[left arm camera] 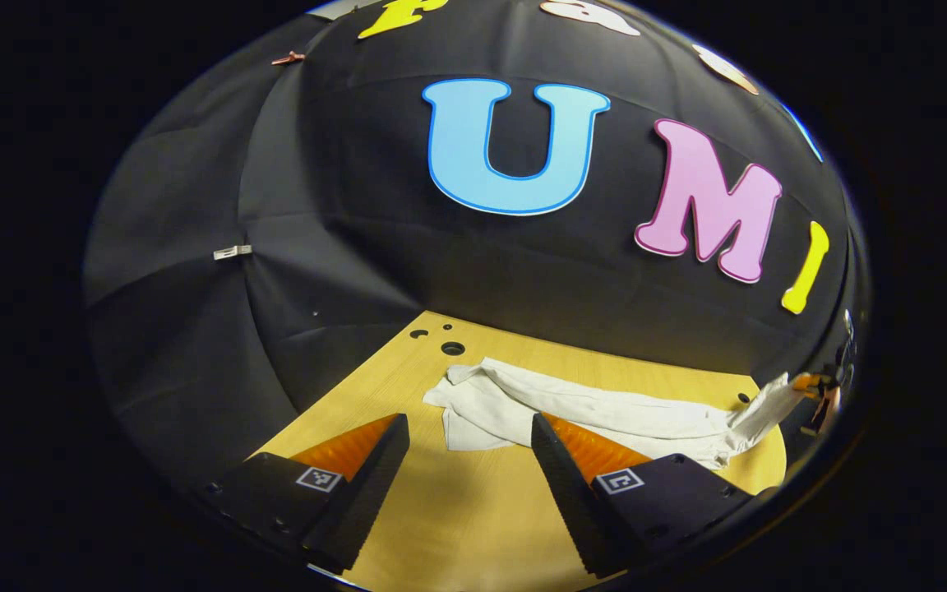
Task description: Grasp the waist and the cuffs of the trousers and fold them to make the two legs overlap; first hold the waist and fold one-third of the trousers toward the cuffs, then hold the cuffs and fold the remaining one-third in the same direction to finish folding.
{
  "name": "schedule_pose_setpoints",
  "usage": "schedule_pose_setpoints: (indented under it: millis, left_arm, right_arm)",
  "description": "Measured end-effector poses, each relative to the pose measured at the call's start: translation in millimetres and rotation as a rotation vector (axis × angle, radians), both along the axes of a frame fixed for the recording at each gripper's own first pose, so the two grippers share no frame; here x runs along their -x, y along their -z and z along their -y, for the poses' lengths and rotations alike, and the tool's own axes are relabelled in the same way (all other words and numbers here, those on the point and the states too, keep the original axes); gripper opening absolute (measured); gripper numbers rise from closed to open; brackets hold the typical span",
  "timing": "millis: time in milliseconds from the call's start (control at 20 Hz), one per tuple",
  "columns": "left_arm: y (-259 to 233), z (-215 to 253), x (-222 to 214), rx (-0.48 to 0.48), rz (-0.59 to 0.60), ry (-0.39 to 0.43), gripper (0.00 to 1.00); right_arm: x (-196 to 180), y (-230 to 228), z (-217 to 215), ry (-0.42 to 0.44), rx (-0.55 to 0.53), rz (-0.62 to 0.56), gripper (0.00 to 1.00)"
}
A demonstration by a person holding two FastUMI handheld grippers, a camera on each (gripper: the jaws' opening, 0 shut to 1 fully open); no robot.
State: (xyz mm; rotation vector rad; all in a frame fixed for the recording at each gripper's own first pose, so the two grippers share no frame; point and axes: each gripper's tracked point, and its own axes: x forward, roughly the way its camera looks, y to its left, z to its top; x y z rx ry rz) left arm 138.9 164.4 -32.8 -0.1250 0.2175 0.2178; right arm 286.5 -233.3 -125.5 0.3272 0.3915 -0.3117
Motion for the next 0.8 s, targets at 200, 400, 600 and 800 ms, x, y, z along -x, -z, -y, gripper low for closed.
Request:
schedule_pose_setpoints:
  millis: [200,400,600,800]
  left_arm:
    - [25,-12,19,0.001,-0.028,0.017,0.96]
    - [39,-22,35,-0.026,-0.044,0.044,0.96]
    - [55,-39,50,0.029,-0.064,0.033,0.96]
    - [65,-55,59,0.037,-0.095,0.026,0.96]
  right_arm:
    - [2,-48,-41,-0.06,0.073,0.038,0.15]
    - [12,-82,-74,-0.117,0.082,0.076,0.15]
    - [13,-58,-134,-0.195,0.113,0.061,0.15]
    - [11,-14,-211,-0.301,0.111,0.024,0.15]
